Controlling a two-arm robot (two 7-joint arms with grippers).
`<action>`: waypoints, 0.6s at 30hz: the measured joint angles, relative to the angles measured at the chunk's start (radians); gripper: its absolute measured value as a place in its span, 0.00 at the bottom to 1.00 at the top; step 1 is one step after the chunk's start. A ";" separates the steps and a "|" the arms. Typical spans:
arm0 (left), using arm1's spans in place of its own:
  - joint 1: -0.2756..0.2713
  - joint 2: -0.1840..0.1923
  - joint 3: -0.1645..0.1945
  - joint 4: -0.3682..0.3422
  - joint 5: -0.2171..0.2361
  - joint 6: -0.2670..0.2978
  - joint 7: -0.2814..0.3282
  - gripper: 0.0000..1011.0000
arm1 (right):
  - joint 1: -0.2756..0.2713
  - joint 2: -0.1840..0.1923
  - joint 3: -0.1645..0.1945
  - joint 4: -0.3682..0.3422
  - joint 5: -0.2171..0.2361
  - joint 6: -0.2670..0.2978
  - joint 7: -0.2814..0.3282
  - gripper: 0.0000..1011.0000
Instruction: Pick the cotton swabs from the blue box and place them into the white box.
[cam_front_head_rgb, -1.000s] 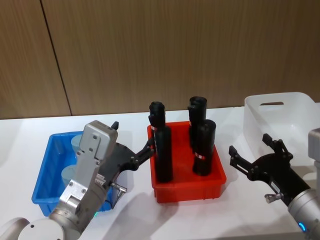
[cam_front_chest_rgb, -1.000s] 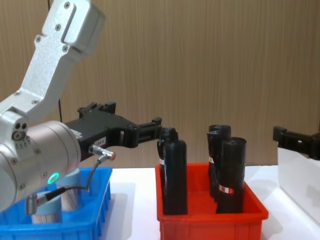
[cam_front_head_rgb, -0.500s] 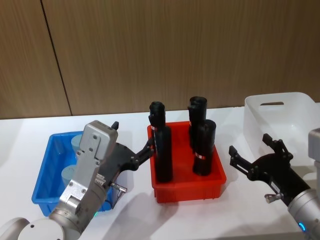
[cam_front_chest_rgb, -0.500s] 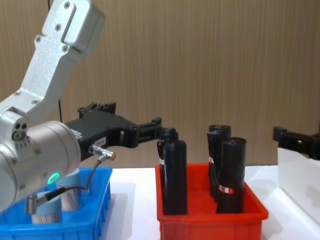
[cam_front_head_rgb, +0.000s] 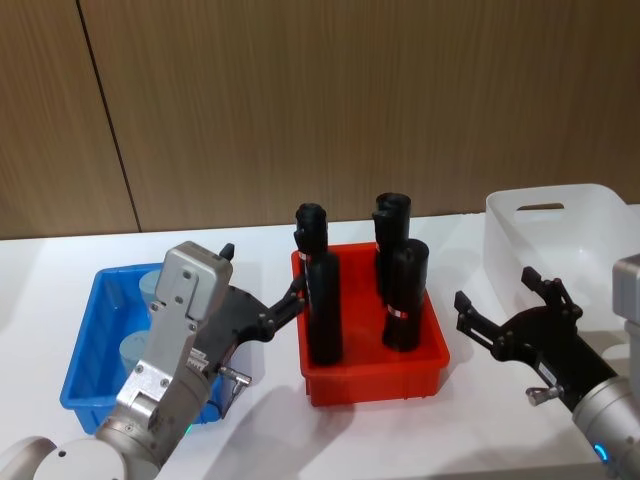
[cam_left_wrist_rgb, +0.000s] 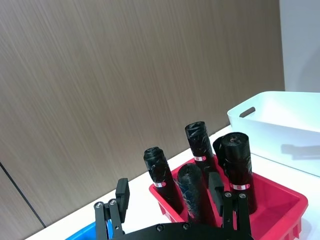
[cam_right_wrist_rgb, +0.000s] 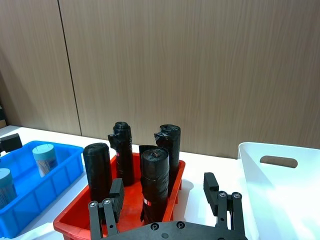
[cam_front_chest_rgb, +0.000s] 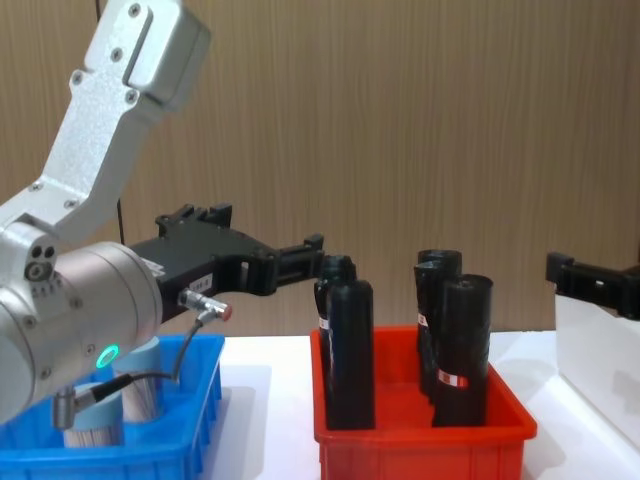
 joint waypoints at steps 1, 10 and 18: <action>0.000 0.000 0.000 0.000 0.000 0.000 0.000 0.99 | 0.000 0.000 0.000 0.000 0.000 0.000 0.000 0.99; 0.003 -0.014 0.003 0.007 0.011 0.042 0.049 0.99 | 0.000 0.000 0.000 0.000 0.000 0.000 0.000 0.99; 0.013 -0.023 -0.001 0.019 -0.019 0.105 0.114 0.99 | 0.000 0.000 0.000 0.000 0.000 0.000 0.000 0.99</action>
